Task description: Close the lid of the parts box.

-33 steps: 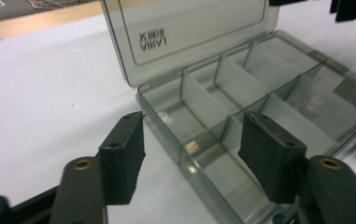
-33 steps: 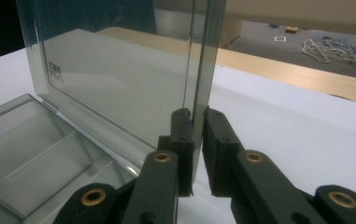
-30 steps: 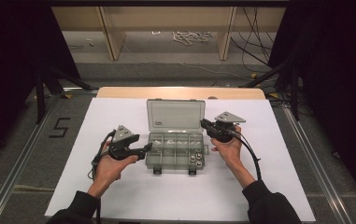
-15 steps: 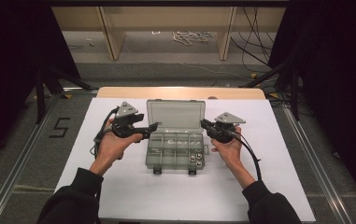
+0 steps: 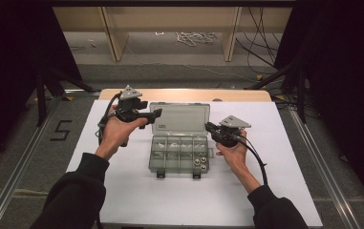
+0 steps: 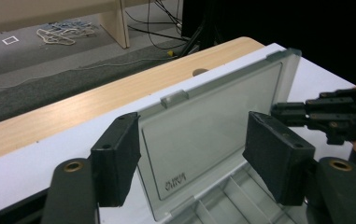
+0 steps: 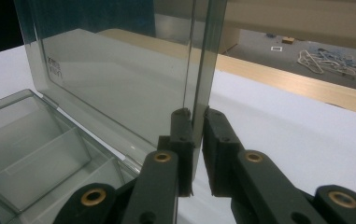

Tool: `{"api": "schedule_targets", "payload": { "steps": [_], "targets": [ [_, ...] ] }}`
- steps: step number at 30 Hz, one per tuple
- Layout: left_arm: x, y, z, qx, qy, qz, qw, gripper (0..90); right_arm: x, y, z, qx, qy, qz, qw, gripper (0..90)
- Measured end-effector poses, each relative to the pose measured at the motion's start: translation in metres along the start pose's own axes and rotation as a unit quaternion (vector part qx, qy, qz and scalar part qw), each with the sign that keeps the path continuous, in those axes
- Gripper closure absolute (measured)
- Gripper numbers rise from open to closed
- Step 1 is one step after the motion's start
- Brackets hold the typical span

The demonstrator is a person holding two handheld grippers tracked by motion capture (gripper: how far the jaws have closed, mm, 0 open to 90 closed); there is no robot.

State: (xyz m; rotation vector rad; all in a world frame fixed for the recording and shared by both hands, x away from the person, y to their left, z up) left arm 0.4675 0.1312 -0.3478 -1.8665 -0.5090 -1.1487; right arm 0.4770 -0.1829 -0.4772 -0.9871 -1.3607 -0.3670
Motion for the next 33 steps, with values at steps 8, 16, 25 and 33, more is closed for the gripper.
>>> {"api": "schedule_targets", "payload": {
  "steps": [8, 16, 25, 33],
  "targets": [
    [0.013, 0.007, 0.012, 0.01, -0.002, 0.005, 0.9999, 54.0, 0.0, -0.001, -0.001, -0.001, -0.015, -0.005, 0.9999, 83.2],
    [0.018, 0.017, 0.022, 0.022, 0.005, 0.002, 0.9997, 80.3, -0.001, -0.001, -0.001, -0.003, -0.016, -0.006, 0.9998, 83.2],
    [0.023, 0.032, 0.027, 0.036, 0.016, 0.017, 0.9991, 89.9, -0.001, 0.0, 0.001, 0.002, -0.008, -0.006, 0.9999, 83.2],
    [0.019, 0.046, 0.029, 0.04, 0.025, 0.041, 0.998, 90.0, -0.001, -0.001, 0.0, -0.004, -0.019, -0.006, 0.9998, 83.3]
  ]
}}
Point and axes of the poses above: each handheld gripper's, and its own axes: y roughly forward along the jaws, x roughly out of its top, z roughly to its left, the point moved 1 cm from there along y, roughly forward along the jaws, and after that the axes turned 8 degrees about -y, right-handed, at the moved point
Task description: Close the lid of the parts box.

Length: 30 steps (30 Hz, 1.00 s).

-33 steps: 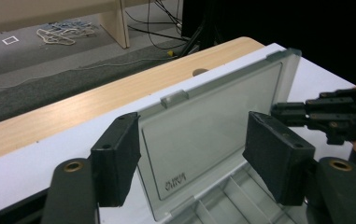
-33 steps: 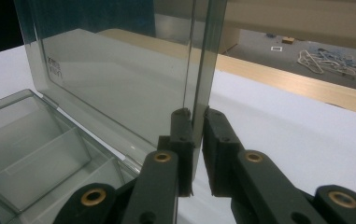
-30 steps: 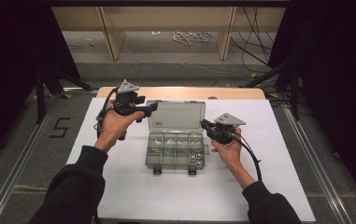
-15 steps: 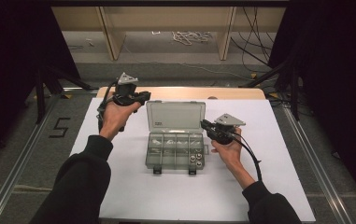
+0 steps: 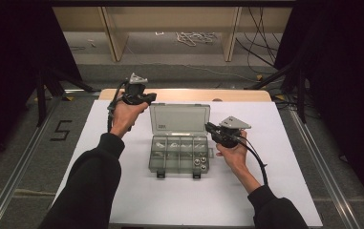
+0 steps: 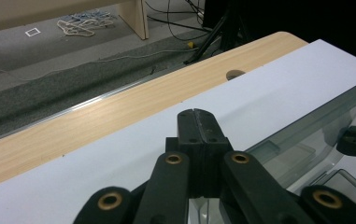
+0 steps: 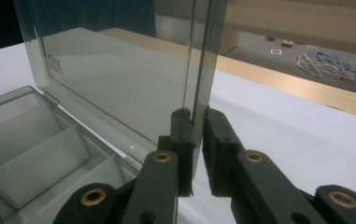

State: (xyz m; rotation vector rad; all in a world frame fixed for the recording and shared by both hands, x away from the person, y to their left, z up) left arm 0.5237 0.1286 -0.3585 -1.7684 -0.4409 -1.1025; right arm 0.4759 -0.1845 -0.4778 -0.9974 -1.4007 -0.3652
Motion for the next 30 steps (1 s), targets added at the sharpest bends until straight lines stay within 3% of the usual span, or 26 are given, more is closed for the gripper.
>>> {"api": "schedule_targets", "payload": {
  "steps": [1, 2, 7, 16, 17, 19, 21, 23, 26, 28, 29, 30],
  "targets": [
    [0.0, 0.001, 0.0, 0.001, 0.002, 0.006, 1.0, 90.0, 0.0, 0.0, 0.002, 0.007, 0.011, 0.003, 0.9999, 83.2],
    [-0.002, 0.004, -0.002, 0.0, -0.01, 0.002, 1.0, 90.0, 0.0, 0.0, 0.001, 0.006, 0.011, 0.002, 0.9999, 83.2],
    [-0.003, 0.004, -0.002, -0.007, -0.011, 0.006, 0.9999, 89.9, 0.0, 0.0, 0.0, -0.002, 0.001, -0.001, 1.0, 83.1],
    [-0.008, -0.002, -0.004, -0.02, -0.019, -0.003, 0.9996, 89.9, 0.003, -0.002, 0.003, 0.002, 0.009, 0.013, 0.9999, 82.2],
    [-0.008, -0.003, -0.005, -0.023, -0.02, -0.004, 0.9995, 89.9, 0.003, -0.003, 0.002, -0.002, 0.001, 0.013, 0.9999, 81.0],
    [-0.011, -0.006, -0.009, -0.033, -0.019, -0.004, 0.9993, 89.9, 0.006, -0.005, 0.002, -0.005, 0.016, 0.022, 0.9996, 71.6],
    [-0.014, -0.009, -0.012, -0.036, -0.016, -0.004, 0.9992, 89.9, 0.008, -0.006, 0.001, -0.003, 0.03, 0.009, 0.9995, 67.2],
    [-0.016, -0.011, -0.013, -0.037, -0.012, -0.005, 0.9992, 89.9, 0.011, -0.011, 0.001, -0.005, 0.025, 0.019, 0.9995, 61.4],
    [-0.021, -0.014, -0.015, -0.043, -0.01, -0.007, 0.999, 89.9, 0.014, -0.017, 0.005, 0.009, 0.034, 0.014, 0.9993, 53.4],
    [-0.023, -0.017, -0.019, -0.048, -0.006, -0.006, 0.9988, 89.9, 0.018, -0.022, 0.008, 0.009, 0.017, 0.012, 0.9997, 49.0],
    [-0.025, -0.018, -0.02, -0.048, 0.001, -0.005, 0.9988, 89.9, 0.02, -0.027, 0.011, 0.016, 0.021, 0.022, 0.9994, 46.7],
    [-0.027, -0.02, -0.022, -0.046, -0.001, -0.006, 0.9989, 89.9, 0.022, -0.029, 0.014, 0.018, 0.018, 0.014, 0.9996, 44.8]
  ]
}}
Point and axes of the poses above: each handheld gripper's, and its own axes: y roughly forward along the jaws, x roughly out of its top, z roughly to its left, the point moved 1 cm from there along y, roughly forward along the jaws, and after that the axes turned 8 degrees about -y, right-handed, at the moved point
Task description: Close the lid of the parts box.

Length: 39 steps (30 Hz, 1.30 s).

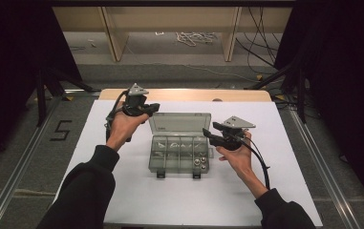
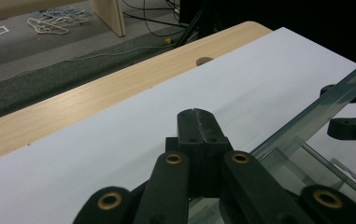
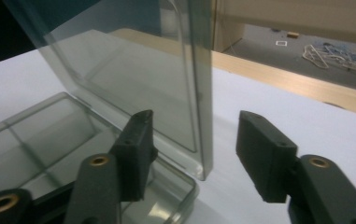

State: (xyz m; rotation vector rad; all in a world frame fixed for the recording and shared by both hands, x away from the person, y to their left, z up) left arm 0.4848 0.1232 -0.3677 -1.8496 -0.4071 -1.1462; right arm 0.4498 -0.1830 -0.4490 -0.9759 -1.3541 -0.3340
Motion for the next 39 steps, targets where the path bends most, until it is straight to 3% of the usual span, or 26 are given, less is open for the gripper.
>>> {"api": "schedule_targets", "payload": {
  "steps": [3, 6, 10, 12, 13, 20, 22, 30, 39],
  "targets": [
    [-0.006, -0.004, -0.006, -0.01, 0.008, 0.002, 0.9999, 89.9, 0.006, -0.01, 0.005, -0.001, -0.019, -0.003, 0.9998, 38.7],
    [-0.013, -0.006, -0.011, -0.013, 0.016, 0.004, 0.9998, 89.9, 0.009, -0.019, 0.011, 0.012, -0.01, 0.003, 0.9999, 34.8],
    [-0.025, -0.008, -0.016, -0.027, 0.001, -0.008, 0.9996, 89.9, 0.009, -0.027, 0.018, 0.023, -0.018, 0.005, 0.9995, 29.4],
    [-0.027, -0.008, -0.017, -0.027, 0.004, -0.006, 0.9996, 89.8, 0.009, -0.032, 0.021, 0.027, -0.018, 0.013, 0.9994, 27.9],
    [-0.03, -0.009, -0.019, -0.032, 0.004, -0.008, 0.9995, 89.8, 0.008, -0.032, 0.022, 0.024, -0.022, 0.005, 0.9995, 26.9],
    [-0.037, -0.015, -0.024, -0.038, 0.015, -0.011, 0.9991, 89.9, 0.009, -0.043, 0.027, 0.032, -0.03, 0.003, 0.999, 24.6],
    [-0.04, -0.016, -0.026, -0.047, 0.003, -0.023, 0.9986, 89.9, 0.009, -0.045, 0.029, 0.035, -0.03, 0.001, 0.9989, 23.8],
    [-0.054, -0.02, -0.027, -0.059, -0.009, -0.041, 0.9974, 89.9, 0.01, -0.055, 0.035, 0.039, -0.033, 0.005, 0.9987, 23.1],
    [-0.066, -0.023, -0.031, -0.064, 0.006, -0.039, 0.9971, 89.9, 0.015, -0.067, 0.042, 0.04, -0.042, 0.006, 0.9983, 22.4]
  ]
}}
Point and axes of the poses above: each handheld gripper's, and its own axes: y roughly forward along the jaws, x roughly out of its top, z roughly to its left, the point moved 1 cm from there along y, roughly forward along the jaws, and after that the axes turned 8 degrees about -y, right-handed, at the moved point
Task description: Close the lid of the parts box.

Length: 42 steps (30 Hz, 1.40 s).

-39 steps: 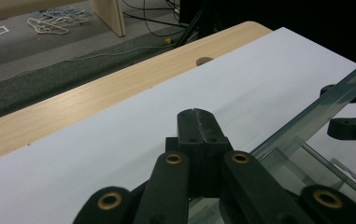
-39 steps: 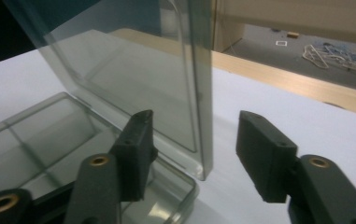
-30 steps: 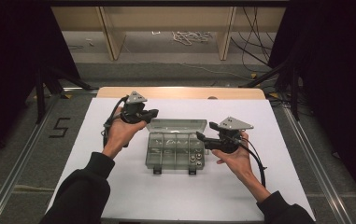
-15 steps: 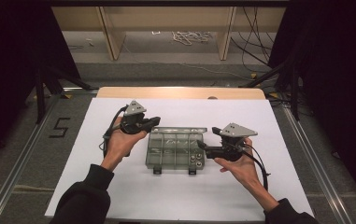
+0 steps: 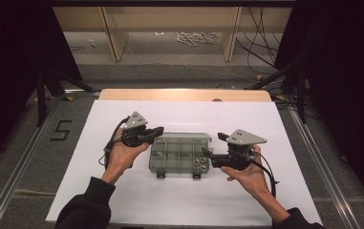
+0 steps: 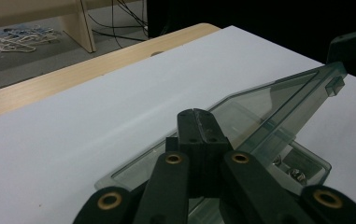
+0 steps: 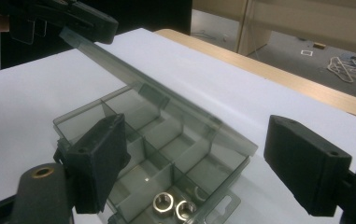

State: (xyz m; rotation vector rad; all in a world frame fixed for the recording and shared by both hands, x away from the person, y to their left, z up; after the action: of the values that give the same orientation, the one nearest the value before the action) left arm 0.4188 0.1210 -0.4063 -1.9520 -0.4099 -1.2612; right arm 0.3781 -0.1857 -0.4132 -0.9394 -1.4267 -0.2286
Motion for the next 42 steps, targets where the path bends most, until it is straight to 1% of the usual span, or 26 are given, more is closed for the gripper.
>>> {"api": "schedule_targets", "payload": {
  "steps": [3, 4, 6, 7, 10, 11, 15, 17, 18, 20, 22, 23, 25, 26, 28, 29, 30, 32, 33, 35, 36, 37, 39, 40, 41, 42],
  "targets": [
    [-0.004, -0.003, 0.002, 0.001, 0.003, 0.001, 1.0, 89.9, 0.001, -0.002, 0.001, 0.008, 0.003, -0.005, 0.9999, 23.3],
    [-0.005, -0.003, 0.002, 0.002, -0.001, 0.001, 1.0, 89.9, 0.001, -0.002, 0.001, 0.006, -0.001, -0.006, 1.0, 23.3],
    [-0.009, -0.004, 0.002, 0.0, -0.004, 0.0, 1.0, 89.9, 0.002, -0.003, 0.003, 0.013, -0.004, -0.007, 0.9999, 24.5],
    [-0.011, -0.004, 0.002, -0.001, -0.006, -0.001, 1.0, 89.9, 0.003, -0.005, 0.005, 0.02, 0.002, -0.003, 0.9998, 25.7],
    [-0.013, -0.005, 0.001, -0.002, -0.004, 0.005, 1.0, 89.8, 0.004, -0.005, 0.006, 0.022, -0.001, -0.006, 0.9997, 27.1],
    [-0.016, -0.007, -0.002, -0.004, 0.003, 0.008, 1.0, 89.8, 0.004, -0.006, 0.007, 0.025, 0.001, -0.006, 0.9997, 29.5],
    [-0.024, -0.01, -0.005, -0.008, 0.007, 0.016, 0.9998, 89.8, 0.004, -0.006, 0.007, 0.026, 0.006, -0.011, 0.9996, 34.7],
    [-0.026, -0.01, -0.006, -0.01, 0.006, 0.015, 0.9998, 89.8, 0.005, -0.008, 0.006, 0.029, 0.001, -0.013, 0.9995, 39.0],
    [-0.028, -0.012, -0.006, -0.01, 0.007, 0.018, 0.9998, 89.9, 0.005, -0.008, 0.006, 0.026, -0.005, -0.016, 0.9995, 40.6],
    [-0.031, -0.014, -0.007, -0.012, 0.008, 0.019, 0.9997, 89.8, 0.003, -0.007, 0.005, 0.027, -0.007, -0.018, 0.9995, 45.8],
    [-0.033, -0.016, -0.008, -0.014, 0.009, 0.016, 0.9997, 89.9, 0.001, -0.006, 0.005, 0.034, -0.004, -0.012, 0.9993, 50.6],
    [-0.034, -0.017, -0.009, -0.013, 0.006, 0.019, 0.9997, 89.8, 0.0, -0.006, 0.003, 0.029, -0.009, -0.004, 0.9995, 53.8],
    [-0.038, -0.019, -0.009, -0.013, 0.005, 0.023, 0.9996, 89.8, -0.004, -0.003, 0.002, 0.033, -0.004, -0.003, 0.9994, 58.3],
    [-0.039, -0.02, -0.009, -0.018, 0.01, 0.025, 0.9995, 89.8, -0.007, -0.002, 0.002, 0.037, -0.001, -0.002, 0.9993, 61.2],
    [-0.043, -0.022, -0.009, -0.015, 0.005, 0.026, 0.9995, 89.9, -0.01, -0.001, 0.0, 0.042, -0.007, 0.009, 0.9991, 67.0],
    [-0.044, -0.023, -0.009, -0.016, 0.006, 0.026, 0.9995, 89.8, -0.011, 0.001, 0.0, 0.042, -0.006, 0.009, 0.9991, 70.0],
    [-0.045, -0.024, -0.008, -0.019, 0.005, 0.027, 0.9994, 89.8, -0.012, 0.001, 0.0, 0.052, -0.005, 0.017, 0.9985, 73.4],
    [-0.049, -0.025, -0.008, -0.022, -0.002, 0.026, 0.9994, 89.8, -0.015, 0.003, 0.0, 0.058, -0.008, 0.017, 0.9982, 79.0],
    [-0.05, -0.026, -0.007, -0.022, 0.001, 0.028, 0.9994, 89.9, -0.016, 0.004, 0.0, 0.061, -0.011, 0.025, 0.9977, 80.8],
    [-0.052, -0.026, -0.008, -0.02, -0.002, 0.029, 0.9994, 89.8, -0.019, 0.006, 0.0, 0.063, -0.016, 0.032, 0.9974, 84.5],
    [-0.054, -0.027, -0.008, -0.021, -0.004, 0.031, 0.9993, 89.8, -0.021, 0.007, 0.0, 0.064, -0.016, 0.035, 0.9972, 86.1],
    [-0.055, -0.027, -0.007, -0.022, -0.002, 0.033, 0.9992, 89.9, -0.022, 0.008, 0.0, 0.072, -0.012, 0.039, 0.9965, 87.3],
    [-0.058, -0.027, -0.007, -0.023, -0.006, 0.036, 0.9991, 89.9, -0.025, 0.01, -0.001, 0.07, -0.023, 0.039, 0.9965, 88.4],
    [-0.06, -0.027, -0.006, -0.024, -0.007, 0.039, 0.9989, 89.9, -0.026, 0.01, 0.001, 0.072, -0.017, 0.047, 0.9962, 88.7],
    [-0.063, -0.027, -0.007, -0.022, -0.013, 0.04, 0.9989, 89.9, -0.027, 0.011, 0.0, 0.075, -0.02, 0.053, 0.9955, 88.9],
    [-0.065, -0.026, -0.006, -0.022, -0.009, 0.043, 0.9988, 89.9, -0.028, 0.012, 0.001, 0.073, -0.022, 0.056, 0.9955, 89.0]
  ]
}}
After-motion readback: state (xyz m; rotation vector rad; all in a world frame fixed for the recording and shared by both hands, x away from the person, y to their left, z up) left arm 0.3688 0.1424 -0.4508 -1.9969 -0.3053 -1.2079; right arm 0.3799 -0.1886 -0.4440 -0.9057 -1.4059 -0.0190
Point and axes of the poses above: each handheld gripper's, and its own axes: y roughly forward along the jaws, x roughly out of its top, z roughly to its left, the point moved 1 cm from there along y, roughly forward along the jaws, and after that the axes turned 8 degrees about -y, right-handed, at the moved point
